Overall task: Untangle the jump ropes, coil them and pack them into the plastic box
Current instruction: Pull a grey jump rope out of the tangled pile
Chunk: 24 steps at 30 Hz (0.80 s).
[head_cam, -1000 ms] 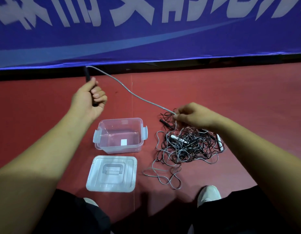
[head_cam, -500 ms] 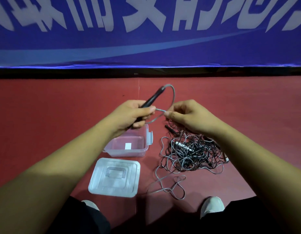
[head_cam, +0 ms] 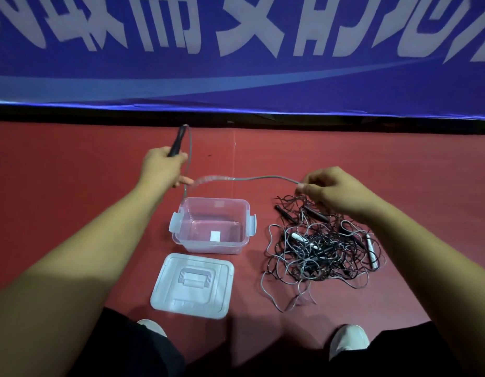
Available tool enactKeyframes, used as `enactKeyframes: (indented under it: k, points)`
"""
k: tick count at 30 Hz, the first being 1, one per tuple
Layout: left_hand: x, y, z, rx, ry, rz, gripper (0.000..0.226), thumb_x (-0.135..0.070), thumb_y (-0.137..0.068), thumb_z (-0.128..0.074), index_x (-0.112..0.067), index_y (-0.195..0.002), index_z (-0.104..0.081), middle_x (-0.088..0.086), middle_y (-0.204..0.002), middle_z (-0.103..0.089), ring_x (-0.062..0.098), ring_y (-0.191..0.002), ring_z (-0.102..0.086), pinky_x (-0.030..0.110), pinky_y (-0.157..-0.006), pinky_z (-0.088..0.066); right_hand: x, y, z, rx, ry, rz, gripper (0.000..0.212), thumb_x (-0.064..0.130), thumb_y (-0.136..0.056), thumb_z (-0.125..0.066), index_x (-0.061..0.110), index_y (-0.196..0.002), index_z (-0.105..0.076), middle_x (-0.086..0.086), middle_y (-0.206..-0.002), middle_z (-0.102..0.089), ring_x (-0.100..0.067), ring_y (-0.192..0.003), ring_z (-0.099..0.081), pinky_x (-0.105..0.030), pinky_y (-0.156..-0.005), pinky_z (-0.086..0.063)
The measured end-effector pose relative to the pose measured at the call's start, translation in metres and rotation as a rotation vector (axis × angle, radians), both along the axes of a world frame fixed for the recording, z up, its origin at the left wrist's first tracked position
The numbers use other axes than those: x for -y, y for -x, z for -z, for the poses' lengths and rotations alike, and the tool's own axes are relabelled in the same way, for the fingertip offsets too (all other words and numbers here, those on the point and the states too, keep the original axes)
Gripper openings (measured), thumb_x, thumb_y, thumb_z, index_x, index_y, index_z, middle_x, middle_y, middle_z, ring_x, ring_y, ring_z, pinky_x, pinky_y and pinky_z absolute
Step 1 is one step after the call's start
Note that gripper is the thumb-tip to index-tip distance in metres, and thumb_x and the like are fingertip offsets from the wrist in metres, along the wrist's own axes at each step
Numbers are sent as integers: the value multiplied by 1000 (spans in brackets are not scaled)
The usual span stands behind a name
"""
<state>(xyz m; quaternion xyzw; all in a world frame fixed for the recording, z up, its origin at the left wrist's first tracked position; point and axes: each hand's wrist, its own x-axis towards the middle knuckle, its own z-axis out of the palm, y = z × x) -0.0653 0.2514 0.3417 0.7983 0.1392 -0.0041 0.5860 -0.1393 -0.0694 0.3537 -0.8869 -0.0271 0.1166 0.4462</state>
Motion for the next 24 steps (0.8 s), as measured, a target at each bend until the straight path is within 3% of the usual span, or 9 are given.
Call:
enactKeyframes:
  k: [2,4,7,9,11,15,19,21,24]
  points:
    - [15,12,-3,35,4,175,13,-12,-97,-58,-8,-109,-61,14,-95,-67,11,-39,-62,17,-32,-35,-18,2,-2,24,72,-95,17,22,-96,-63,10,-87,-72,3,-55,-47,-6,-44,-38,-23,-46,-32]
    - [36,31,-10,38,99,384,18,-11,-98,-58,-6,-114,-64,15,-87,-67,9,-40,-59,16,-35,-36,-35,5,-2,64,87,-193,18,23,-95,-64,11,-83,-70,2,-57,-48,-6,-48,-37,-24,-48,-32]
    - [59,55,-16,30,53,640,17,-18,-101,-53,-11,-111,-65,-4,-63,-68,7,-39,-52,16,-38,-34,-54,6,-5,137,-13,-196,22,23,-95,-65,11,-77,-66,-3,-55,-48,-11,-49,-40,-25,-48,-32]
    - [62,60,-15,11,-8,740,13,-21,-102,-52,-15,-98,-62,-6,-63,-65,7,-39,-45,16,-39,-32,-58,3,-12,169,-103,-132,21,23,-94,-65,13,-76,-67,-6,-55,-51,-14,-48,-43,-25,-47,-33]
    - [57,55,-14,30,16,694,18,-22,-102,-52,-15,-85,-57,-6,-61,-55,8,-39,-40,16,-38,-30,-56,1,-15,179,-94,-120,19,23,-93,-66,13,-77,-67,-6,-56,-55,-13,-48,-47,-24,-49,-35]
    - [43,35,-17,120,312,387,21,-16,-102,-50,-14,-81,-51,-8,-55,-41,7,-34,-32,16,-34,-20,-35,-6,-11,119,50,-153,23,25,-94,-65,18,-72,-62,4,-56,-62,-9,-50,-47,-26,-52,-37]
    - [16,14,-18,123,492,147,23,-13,-101,-51,-14,-78,-49,-4,-57,-39,6,-33,-32,13,-35,-18,-6,-12,-13,51,135,-148,17,22,-94,-65,10,-83,-67,-10,-72,-72,-13,-62,-59,-32,-66,-47]
    - [9,9,-13,53,365,122,23,-14,-100,-52,-16,-77,-50,-2,-60,-42,6,-33,-34,12,-34,-19,0,-13,-13,38,109,-143,16,21,-94,-64,7,-87,-68,-13,-77,-73,-18,-69,-64,-39,-74,-52]
    - [8,9,-1,-19,-114,124,12,-17,-98,-53,-16,-87,-59,3,-69,-58,5,-30,-43,14,-33,-29,-4,-11,-11,90,99,-115,16,21,-95,-64,10,-86,-69,-8,-67,-69,-23,-65,-63,-45,-71,-53]
